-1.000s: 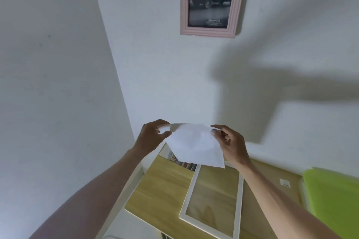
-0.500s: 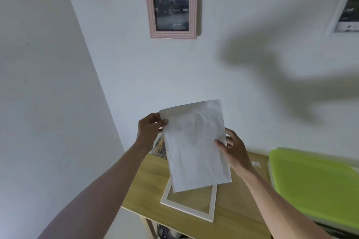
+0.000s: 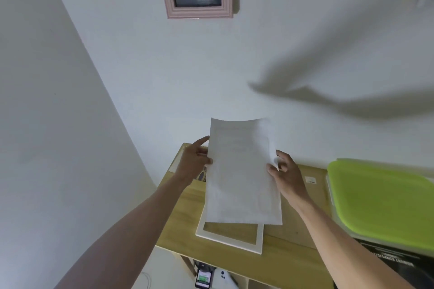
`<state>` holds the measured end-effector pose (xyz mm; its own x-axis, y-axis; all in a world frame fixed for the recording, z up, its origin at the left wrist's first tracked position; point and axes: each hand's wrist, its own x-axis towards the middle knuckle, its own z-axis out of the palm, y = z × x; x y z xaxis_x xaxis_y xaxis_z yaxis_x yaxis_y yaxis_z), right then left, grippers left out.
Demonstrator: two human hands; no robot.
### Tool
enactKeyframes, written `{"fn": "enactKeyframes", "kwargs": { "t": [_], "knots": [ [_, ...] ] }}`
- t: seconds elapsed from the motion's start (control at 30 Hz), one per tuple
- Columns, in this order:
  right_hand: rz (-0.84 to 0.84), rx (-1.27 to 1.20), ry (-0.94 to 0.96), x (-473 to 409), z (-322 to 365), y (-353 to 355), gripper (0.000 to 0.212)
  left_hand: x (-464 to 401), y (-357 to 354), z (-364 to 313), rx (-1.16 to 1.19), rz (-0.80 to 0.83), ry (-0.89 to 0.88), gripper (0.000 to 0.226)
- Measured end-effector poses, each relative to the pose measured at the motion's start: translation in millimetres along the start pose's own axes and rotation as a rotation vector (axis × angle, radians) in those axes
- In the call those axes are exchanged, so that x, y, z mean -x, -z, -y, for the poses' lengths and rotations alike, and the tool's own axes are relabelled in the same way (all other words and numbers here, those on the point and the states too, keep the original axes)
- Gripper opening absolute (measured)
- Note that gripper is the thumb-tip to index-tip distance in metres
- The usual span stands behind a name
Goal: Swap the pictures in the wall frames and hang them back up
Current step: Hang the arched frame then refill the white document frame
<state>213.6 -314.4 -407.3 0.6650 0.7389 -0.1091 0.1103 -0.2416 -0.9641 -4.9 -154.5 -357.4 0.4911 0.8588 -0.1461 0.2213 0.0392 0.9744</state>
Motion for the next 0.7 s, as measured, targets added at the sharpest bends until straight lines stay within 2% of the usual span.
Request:
{"fn": "enactKeyframes", "kwargs": {
  "t": [0.17,0.37,0.57,0.7],
  "knots": [
    [0.12,0.141,-0.128,-0.2,-18.6,-19.8,0.068,-31.4,12.3,33.6,-0.083,-0.008,0.073,0.069],
    [0.025,0.216,-0.251,-1.7,-46.7,-41.4,0.07,-60.8,6.6,80.4,-0.174,0.037,0.17,0.041],
    [-0.053,0.331,-0.359,-5.3,-77.6,-63.9,0.055,-88.2,-4.6,127.1,-0.402,0.163,0.187,0.051],
    [-0.064,0.395,-0.424,-6.2,-97.3,-73.1,0.051,-101.2,-11.7,149.9,-0.434,0.208,0.216,0.054]
  ]
}}
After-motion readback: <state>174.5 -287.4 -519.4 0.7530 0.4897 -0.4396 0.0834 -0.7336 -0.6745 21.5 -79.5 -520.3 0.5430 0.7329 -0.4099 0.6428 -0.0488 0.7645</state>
